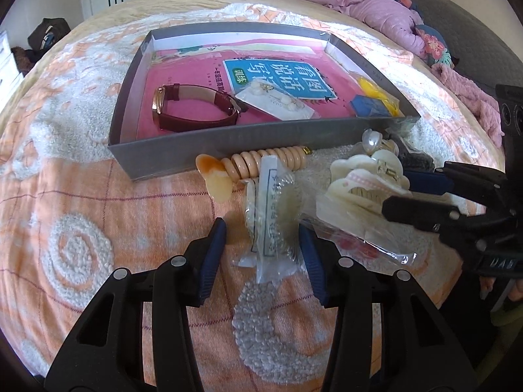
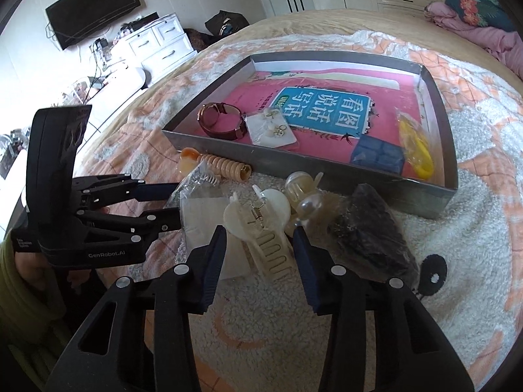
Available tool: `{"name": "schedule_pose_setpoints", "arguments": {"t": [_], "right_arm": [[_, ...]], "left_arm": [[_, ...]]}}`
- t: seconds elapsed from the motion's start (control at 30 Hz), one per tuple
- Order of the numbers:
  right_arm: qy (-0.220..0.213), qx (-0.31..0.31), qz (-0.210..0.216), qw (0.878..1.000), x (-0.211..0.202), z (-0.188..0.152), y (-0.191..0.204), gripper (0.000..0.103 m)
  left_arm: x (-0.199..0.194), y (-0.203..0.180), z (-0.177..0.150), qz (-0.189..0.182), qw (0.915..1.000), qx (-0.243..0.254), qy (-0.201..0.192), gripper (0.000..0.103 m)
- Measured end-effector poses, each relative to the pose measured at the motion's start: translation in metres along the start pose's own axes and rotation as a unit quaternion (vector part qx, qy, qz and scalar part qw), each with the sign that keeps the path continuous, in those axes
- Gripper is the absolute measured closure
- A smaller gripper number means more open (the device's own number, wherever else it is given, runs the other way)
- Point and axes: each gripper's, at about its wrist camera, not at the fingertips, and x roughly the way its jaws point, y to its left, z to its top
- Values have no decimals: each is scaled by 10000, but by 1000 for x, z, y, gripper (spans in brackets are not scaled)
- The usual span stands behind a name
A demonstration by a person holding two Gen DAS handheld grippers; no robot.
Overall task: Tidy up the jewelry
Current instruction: 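Grasp the clear plastic bag with the left tool while the right tool grasps the cream claw clip, then carry the bag and claw clip over the grey box and open the left tool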
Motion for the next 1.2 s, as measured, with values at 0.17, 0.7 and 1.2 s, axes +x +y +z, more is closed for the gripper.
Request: {"name": "schedule_pose_setpoints", "arguments": {"t": [0.17,0.7,1.2], "right_arm": [[-21,-185,-80,9998,6,2,6,70],[-315,-103,-100,9994,-21,-11,1,82],[-848,-132,-5,9963,-66,-1,11,82]], "left_arm": [[2,-2,1,63,10000,71,-14,67],[-39,3,-16,173,9989,102,-422,80],[-90,27,-11,268,9946,-270,-969,80]]}}
